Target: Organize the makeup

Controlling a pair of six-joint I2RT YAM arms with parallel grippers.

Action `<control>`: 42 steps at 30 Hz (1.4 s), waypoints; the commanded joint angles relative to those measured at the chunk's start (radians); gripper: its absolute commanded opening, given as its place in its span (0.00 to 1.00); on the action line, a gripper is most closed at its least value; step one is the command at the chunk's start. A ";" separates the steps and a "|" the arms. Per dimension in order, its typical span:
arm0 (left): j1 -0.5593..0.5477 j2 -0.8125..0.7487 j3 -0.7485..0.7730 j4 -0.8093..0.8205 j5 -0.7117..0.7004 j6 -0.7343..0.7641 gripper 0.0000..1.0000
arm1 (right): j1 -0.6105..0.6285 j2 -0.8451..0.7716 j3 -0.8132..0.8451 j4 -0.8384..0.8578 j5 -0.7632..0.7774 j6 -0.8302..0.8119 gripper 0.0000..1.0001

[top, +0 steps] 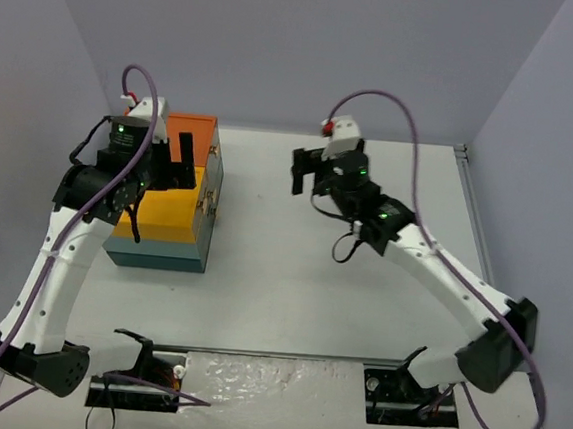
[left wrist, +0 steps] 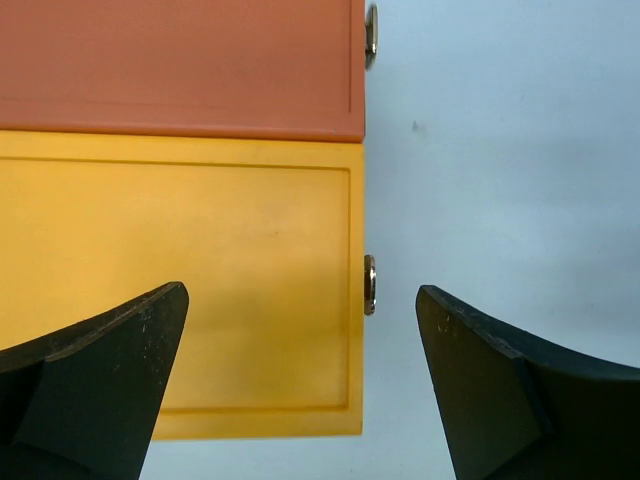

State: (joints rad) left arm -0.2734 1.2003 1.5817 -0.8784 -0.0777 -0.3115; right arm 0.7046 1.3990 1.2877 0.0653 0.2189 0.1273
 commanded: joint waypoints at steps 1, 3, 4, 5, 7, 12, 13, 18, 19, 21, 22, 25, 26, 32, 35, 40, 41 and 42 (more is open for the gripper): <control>0.008 -0.159 0.123 -0.077 -0.119 0.069 0.97 | -0.033 -0.252 0.006 -0.181 0.255 -0.017 1.00; 0.008 -0.217 0.132 -0.100 -0.157 0.086 0.97 | -0.034 -0.375 -0.005 -0.213 0.307 -0.015 1.00; 0.008 -0.243 0.132 -0.108 -0.176 0.091 0.97 | -0.034 -0.428 -0.010 -0.231 0.331 -0.020 1.00; 0.008 -0.265 0.125 -0.118 -0.191 0.093 0.97 | -0.033 -0.470 -0.011 -0.251 0.350 -0.026 1.00; 0.008 -0.307 0.110 -0.138 -0.219 0.092 0.97 | -0.033 -0.550 -0.011 -0.307 0.387 -0.038 1.00; 0.008 -0.404 0.045 -0.206 -0.253 0.094 0.97 | -0.034 -0.693 -0.004 -0.423 0.415 -0.061 1.00; 0.008 -0.422 0.026 -0.221 -0.264 0.098 0.97 | -0.034 -0.716 -0.013 -0.438 0.425 -0.061 1.00; 0.008 -0.510 -0.055 -0.311 -0.305 0.074 0.97 | -0.033 -0.815 -0.080 -0.464 0.404 -0.064 1.00; 0.008 -0.531 -0.067 -0.315 -0.311 0.057 0.97 | -0.033 -0.825 -0.090 -0.464 0.399 -0.060 1.00; 0.008 -0.568 -0.103 -0.314 -0.318 0.024 0.97 | -0.031 -0.837 -0.103 -0.464 0.392 -0.050 1.00; 0.008 -0.580 -0.120 -0.313 -0.321 0.004 0.97 | -0.032 -0.839 -0.109 -0.464 0.383 -0.048 1.00; 0.008 -0.613 -0.165 -0.308 -0.326 -0.048 0.97 | -0.031 -0.844 -0.117 -0.464 0.365 -0.050 1.00; 0.008 -0.618 -0.172 -0.309 -0.331 -0.054 0.97 | -0.031 -0.847 -0.119 -0.464 0.356 -0.057 1.00; 0.008 -0.622 -0.194 -0.345 -0.346 -0.078 0.97 | -0.030 -0.869 -0.118 -0.465 0.332 -0.066 1.00; 0.008 -0.627 -0.202 -0.353 -0.344 -0.078 0.97 | -0.030 -0.875 -0.103 -0.470 0.298 -0.035 1.00; 0.008 -0.640 -0.221 -0.359 -0.335 -0.079 0.97 | -0.029 -0.881 -0.095 -0.476 0.262 -0.009 1.00; 0.008 -0.640 -0.219 -0.361 -0.335 -0.077 0.97 | -0.028 -0.880 -0.094 -0.476 0.255 -0.006 1.00; 0.007 -0.638 -0.215 -0.367 -0.338 -0.077 0.97 | -0.028 -0.877 -0.093 -0.476 0.249 -0.005 1.00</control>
State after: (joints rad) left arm -0.2718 0.5461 1.3490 -1.2503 -0.4011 -0.3790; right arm 0.6693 0.5083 1.1619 -0.4555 0.5069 0.1009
